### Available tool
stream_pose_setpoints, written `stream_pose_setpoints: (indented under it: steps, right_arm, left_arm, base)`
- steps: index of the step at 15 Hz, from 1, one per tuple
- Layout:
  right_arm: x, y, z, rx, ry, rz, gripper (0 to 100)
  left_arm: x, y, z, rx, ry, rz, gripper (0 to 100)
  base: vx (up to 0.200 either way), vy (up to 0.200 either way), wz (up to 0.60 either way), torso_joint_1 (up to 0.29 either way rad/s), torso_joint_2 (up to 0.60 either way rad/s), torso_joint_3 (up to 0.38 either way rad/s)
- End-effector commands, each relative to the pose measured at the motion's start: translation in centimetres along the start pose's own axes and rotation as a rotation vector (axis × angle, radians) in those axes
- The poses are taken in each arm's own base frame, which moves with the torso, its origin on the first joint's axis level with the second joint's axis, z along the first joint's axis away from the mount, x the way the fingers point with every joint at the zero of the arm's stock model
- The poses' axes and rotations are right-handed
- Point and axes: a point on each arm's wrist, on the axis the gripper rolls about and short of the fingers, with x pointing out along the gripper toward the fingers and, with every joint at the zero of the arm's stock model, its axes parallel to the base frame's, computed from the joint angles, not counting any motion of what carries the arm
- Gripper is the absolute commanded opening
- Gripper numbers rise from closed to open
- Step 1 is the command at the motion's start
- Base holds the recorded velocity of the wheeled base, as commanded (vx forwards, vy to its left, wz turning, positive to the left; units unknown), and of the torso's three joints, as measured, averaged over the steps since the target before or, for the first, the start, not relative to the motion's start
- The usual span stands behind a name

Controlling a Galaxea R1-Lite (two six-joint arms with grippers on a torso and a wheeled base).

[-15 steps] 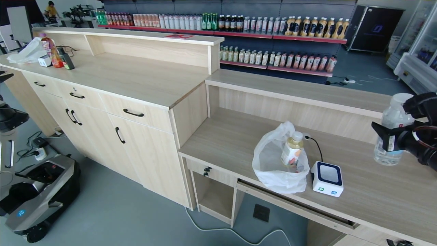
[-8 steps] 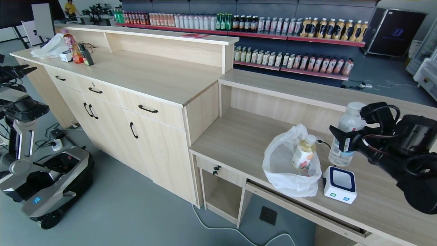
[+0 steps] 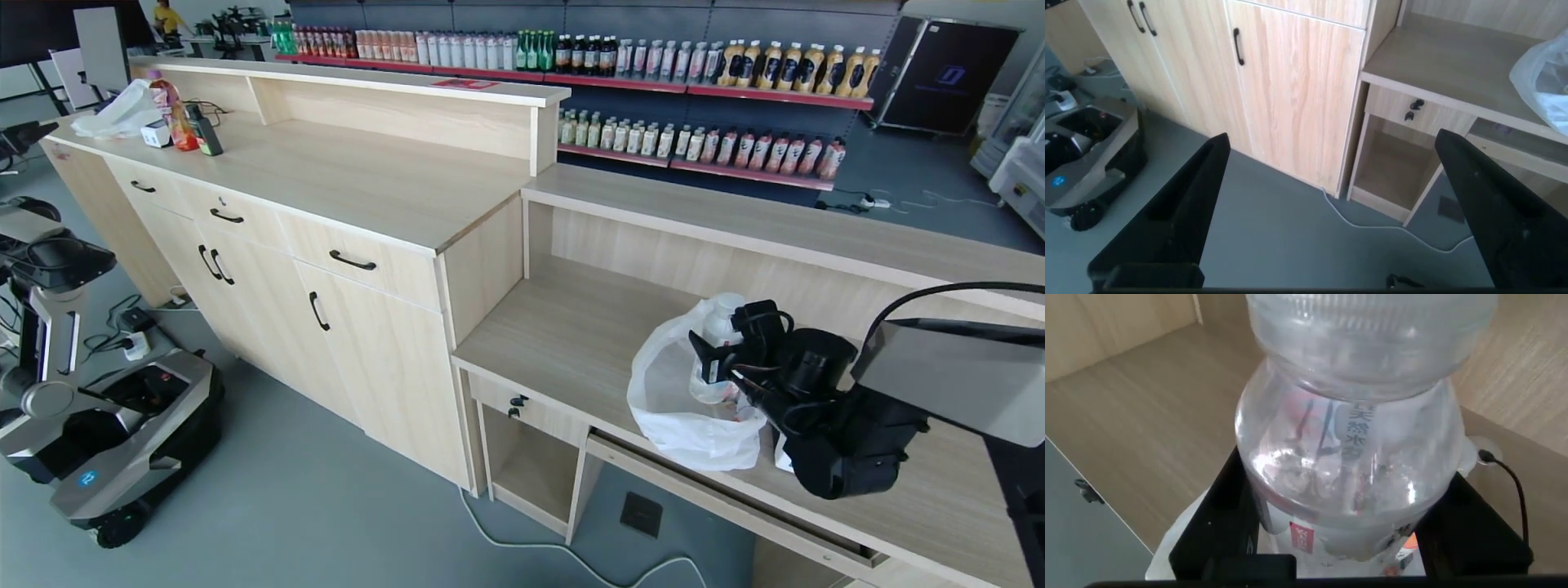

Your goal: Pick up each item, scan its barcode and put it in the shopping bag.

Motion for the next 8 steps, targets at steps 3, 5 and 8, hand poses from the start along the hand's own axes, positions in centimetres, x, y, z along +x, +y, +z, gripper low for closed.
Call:
stream_pose_setpoints:
  steps: [3,5,8]
  right_arm:
    - [1.4,1.1,-5.7,0.005,0.074,0.059,0]
    - [2.1,0.9,-6.9,0.003,0.070,0.052,0]
    - [2.6,1.0,-7.7,0.003,0.066,0.048,0]
  left_arm:
    - [0.0,0.0,0.0,0.000,0.001,0.001,100]
    - [0.0,0.0,0.0,0.000,0.001,0.000,100]
    - [0.0,0.0,0.0,0.000,0.000,0.000,100]
  base:
    - [0.000,0.000,0.00,0.000,0.00,0.000]
    - [0.000,0.000,0.00,0.000,0.00,0.000]
    - [0.000,0.000,0.00,0.000,0.00,0.000]
